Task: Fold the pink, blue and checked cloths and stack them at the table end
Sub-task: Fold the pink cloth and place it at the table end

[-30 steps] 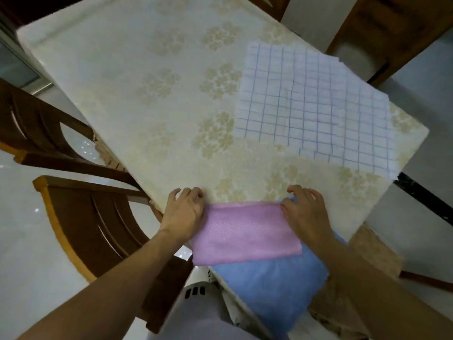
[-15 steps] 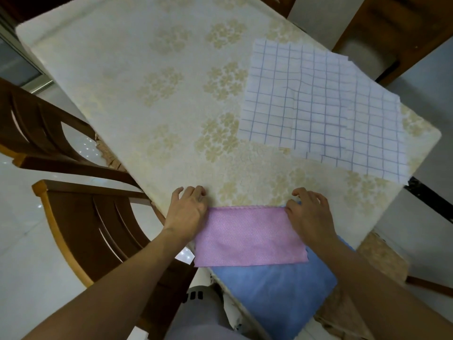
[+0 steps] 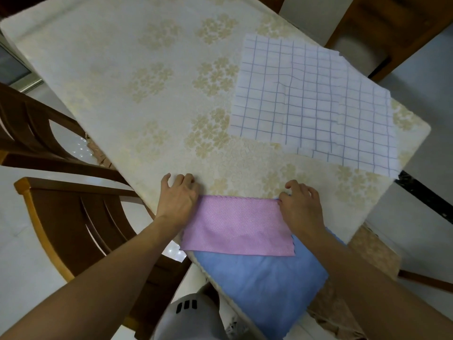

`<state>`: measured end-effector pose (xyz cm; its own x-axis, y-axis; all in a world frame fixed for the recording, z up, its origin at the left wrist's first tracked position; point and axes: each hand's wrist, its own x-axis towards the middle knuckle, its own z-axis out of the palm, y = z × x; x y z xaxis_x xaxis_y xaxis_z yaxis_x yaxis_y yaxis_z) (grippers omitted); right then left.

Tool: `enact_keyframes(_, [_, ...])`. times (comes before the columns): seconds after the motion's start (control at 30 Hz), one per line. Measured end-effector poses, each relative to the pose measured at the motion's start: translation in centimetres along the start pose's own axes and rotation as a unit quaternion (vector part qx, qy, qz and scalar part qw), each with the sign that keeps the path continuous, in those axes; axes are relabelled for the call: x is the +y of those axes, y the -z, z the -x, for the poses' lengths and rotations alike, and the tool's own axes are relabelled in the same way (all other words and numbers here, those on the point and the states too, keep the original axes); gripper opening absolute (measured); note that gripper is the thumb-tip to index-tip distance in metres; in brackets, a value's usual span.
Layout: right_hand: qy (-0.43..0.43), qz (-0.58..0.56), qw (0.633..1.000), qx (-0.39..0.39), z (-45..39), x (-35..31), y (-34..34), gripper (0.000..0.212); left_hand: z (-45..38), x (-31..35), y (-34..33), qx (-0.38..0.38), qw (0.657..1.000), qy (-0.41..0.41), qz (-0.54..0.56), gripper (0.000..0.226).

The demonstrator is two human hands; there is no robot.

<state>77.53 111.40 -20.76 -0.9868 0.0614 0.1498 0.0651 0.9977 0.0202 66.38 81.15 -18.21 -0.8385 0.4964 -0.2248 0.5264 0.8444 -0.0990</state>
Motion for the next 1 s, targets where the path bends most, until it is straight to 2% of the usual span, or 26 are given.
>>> enact_keyframes(0.13, [-0.006,-0.003,1.000,0.004,0.2,-0.1,0.0,0.016,0.4,0.6,0.2,0.004,1.000,0.021,0.022,0.029])
enact_keyframes(0.27, [0.024,-0.006,1.000,0.010,0.9,-0.4,0.5,0.023,1.8,1.3,0.3,0.084,0.993,0.044,0.065,0.027])
enact_keyframes(0.37, [0.074,-0.025,0.997,0.025,2.2,-1.4,0.8,0.029,3.9,2.5,-0.1,0.126,0.988,0.024,0.084,0.034])
enact_keyframes(0.47, [0.105,-0.062,0.992,0.032,3.8,-3.3,0.7,0.033,5.9,4.5,-1.4,0.110,0.988,-0.036,0.104,0.049])
enact_keyframes(0.6, [0.130,-0.079,0.986,-0.062,5.9,-6.4,0.7,0.052,7.3,7.6,-3.4,0.082,0.986,-0.082,0.117,0.064])
enact_keyframes(0.7, [0.107,-0.088,0.984,-0.115,6.9,-7.9,0.4,0.065,7.6,8.9,-4.4,0.056,0.988,-0.078,0.119,0.070])
enact_keyframes(1.0, [0.064,-0.091,0.984,-0.142,8.0,-5.9,-2.4,0.081,7.3,6.4,-7.0,0.032,0.989,-0.031,0.139,0.077])
